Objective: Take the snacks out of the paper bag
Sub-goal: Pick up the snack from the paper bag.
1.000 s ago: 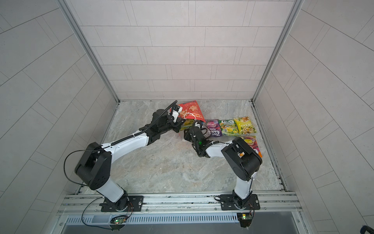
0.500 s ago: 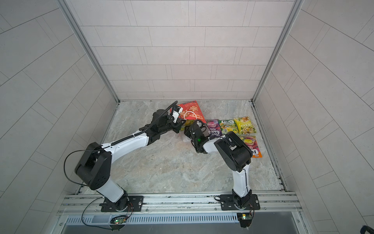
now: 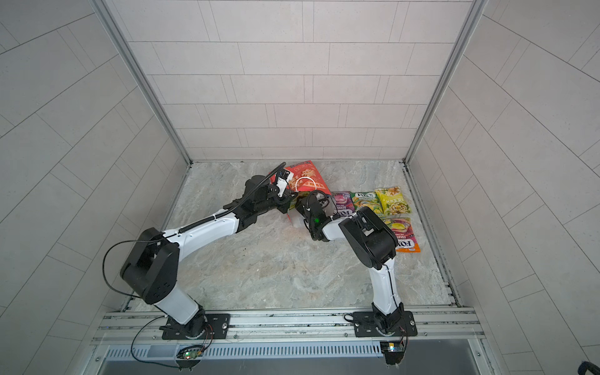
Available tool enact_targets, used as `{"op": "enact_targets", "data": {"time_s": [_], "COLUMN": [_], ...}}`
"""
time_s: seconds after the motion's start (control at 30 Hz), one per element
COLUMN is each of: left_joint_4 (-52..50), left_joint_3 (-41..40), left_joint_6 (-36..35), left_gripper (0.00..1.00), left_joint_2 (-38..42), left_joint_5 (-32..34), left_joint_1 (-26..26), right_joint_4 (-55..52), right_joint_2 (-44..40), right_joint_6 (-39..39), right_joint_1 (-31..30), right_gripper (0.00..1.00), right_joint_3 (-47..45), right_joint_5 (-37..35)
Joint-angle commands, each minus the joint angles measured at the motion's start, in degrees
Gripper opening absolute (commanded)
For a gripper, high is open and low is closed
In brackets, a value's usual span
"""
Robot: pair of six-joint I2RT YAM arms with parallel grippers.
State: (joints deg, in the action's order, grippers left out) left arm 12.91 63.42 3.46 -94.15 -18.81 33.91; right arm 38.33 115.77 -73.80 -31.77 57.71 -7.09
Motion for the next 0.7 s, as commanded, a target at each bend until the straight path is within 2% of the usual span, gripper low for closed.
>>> {"op": "enact_targets", "data": {"time_s": [0.0,0.1,0.27,0.47,0.67], "left_joint_4": [-0.6,-0.8,-0.6,-0.7,-1.2], "left_joint_3": [0.8,0.7,0.4,-0.4,-0.4], "left_joint_6": [-0.9,-1.0,-1.2,-2.1,-3.4], "left_gripper": [0.00,0.00,0.00,0.00,0.00], "left_joint_2": [1.2,1.2,1.2,1.2,1.0], "left_joint_5": [-1.8,-1.3,-0.3,2.7,3.7], "left_joint_1": [0.8,0.9,0.9,0.7,0.5], "right_joint_4": [-0.2,-0.3,-0.4,0.9,-0.5], "right_joint_2": [2.0,2.1,1.5,-1.1,-6.6], "right_joint_6": [-3.6,-3.4,-3.3,-2.9,-1.0], "right_joint_1": [0.9,1.0,1.1,1.2,1.1], "right_gripper": [0.32,0.16,0.05,0.00,0.00], "right_joint_3": [1.0,1.0,0.8,-0.8,-3.1], "right_joint_5": [-0.7,-0.3,0.3,2.4,3.1]}}
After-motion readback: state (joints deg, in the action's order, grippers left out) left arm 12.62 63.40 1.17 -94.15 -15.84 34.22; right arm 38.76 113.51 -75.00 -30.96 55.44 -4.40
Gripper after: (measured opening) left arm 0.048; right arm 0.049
